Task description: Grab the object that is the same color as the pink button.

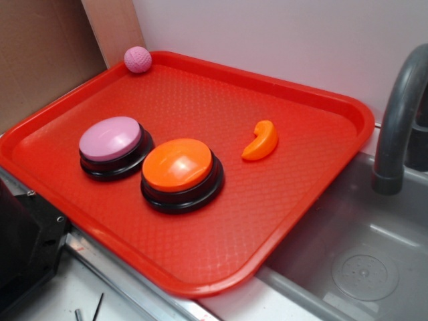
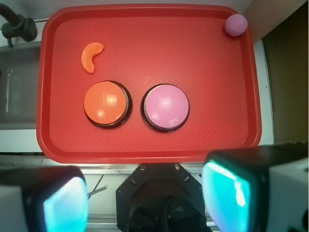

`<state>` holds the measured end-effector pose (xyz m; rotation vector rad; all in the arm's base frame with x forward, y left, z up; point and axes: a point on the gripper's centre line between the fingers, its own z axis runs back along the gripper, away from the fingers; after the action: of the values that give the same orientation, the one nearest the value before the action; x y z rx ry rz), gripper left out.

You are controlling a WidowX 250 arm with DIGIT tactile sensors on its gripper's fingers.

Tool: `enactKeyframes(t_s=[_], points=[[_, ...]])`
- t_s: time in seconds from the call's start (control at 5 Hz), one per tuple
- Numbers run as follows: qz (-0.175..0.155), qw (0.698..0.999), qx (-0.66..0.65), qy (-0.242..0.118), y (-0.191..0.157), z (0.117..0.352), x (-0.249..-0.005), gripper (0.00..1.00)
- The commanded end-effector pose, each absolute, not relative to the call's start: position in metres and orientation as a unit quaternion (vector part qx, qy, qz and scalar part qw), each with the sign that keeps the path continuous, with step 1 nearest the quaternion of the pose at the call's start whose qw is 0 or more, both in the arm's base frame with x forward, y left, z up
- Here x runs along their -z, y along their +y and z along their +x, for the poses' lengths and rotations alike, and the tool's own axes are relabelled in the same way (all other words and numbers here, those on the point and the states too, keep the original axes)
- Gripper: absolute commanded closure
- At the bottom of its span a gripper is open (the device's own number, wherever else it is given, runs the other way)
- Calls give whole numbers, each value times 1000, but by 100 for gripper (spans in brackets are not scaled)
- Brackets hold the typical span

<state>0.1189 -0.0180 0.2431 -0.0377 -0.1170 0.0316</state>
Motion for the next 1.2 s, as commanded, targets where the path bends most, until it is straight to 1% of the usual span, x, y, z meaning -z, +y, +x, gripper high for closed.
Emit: enactKeyframes(t_s=[0.0, 0.2, 0.4, 0.6, 0.8, 1.0], points=[[-19, 998, -16, -58, -18, 119, -243, 0], [4, 989, -126, -77, -6, 127, -238, 0], [-23, 965, -242, -98, 7, 138, -222, 0], [11, 929, -355, -104, 32, 155, -204, 0], [-8, 871, -468, -152, 71, 174, -181, 0], [2, 825, -536, -180, 98, 202, -161, 0]])
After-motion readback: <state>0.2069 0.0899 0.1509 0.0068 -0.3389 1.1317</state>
